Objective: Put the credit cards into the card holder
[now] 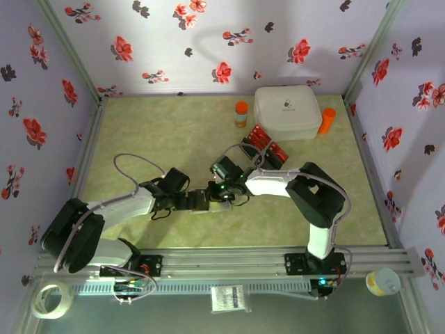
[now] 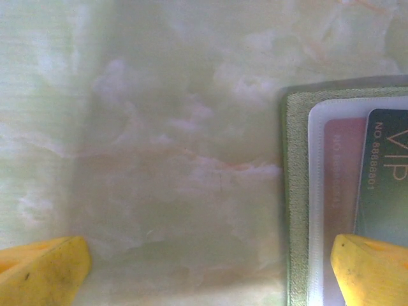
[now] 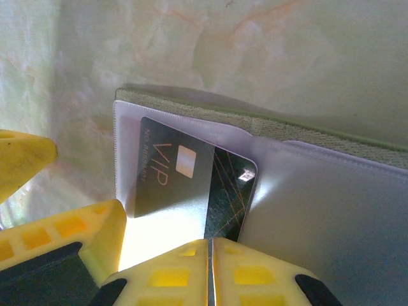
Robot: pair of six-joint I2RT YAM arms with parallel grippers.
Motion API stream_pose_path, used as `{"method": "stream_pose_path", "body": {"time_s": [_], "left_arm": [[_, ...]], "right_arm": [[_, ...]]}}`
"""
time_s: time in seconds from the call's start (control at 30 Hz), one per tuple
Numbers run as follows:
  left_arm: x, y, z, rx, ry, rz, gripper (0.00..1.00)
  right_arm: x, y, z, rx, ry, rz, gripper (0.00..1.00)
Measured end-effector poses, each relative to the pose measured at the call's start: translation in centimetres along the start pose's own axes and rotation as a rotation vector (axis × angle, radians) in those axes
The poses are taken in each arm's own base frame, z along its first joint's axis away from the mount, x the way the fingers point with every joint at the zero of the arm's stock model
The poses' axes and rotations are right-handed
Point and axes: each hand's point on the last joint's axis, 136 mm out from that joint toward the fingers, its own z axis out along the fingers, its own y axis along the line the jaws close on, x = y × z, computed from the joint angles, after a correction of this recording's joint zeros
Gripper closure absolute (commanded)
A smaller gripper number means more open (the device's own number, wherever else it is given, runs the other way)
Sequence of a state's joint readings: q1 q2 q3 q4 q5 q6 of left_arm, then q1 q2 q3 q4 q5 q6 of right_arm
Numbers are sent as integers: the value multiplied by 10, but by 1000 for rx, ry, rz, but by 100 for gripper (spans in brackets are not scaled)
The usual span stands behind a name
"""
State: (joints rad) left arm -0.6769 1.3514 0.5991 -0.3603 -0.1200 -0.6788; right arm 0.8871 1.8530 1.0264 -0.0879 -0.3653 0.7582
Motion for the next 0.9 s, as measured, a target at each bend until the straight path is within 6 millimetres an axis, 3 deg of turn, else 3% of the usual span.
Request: {"method": "stream_pose_path", "body": {"time_s": [0.57, 0.9], "left_arm": [[-5, 4, -4, -2, -17, -35, 0], [-11, 9, -8, -13, -36, -51, 0]], "right_arm": [[-4, 9, 8, -8, 4, -4, 81], [-16, 11, -12, 2, -45, -6, 77]]}}
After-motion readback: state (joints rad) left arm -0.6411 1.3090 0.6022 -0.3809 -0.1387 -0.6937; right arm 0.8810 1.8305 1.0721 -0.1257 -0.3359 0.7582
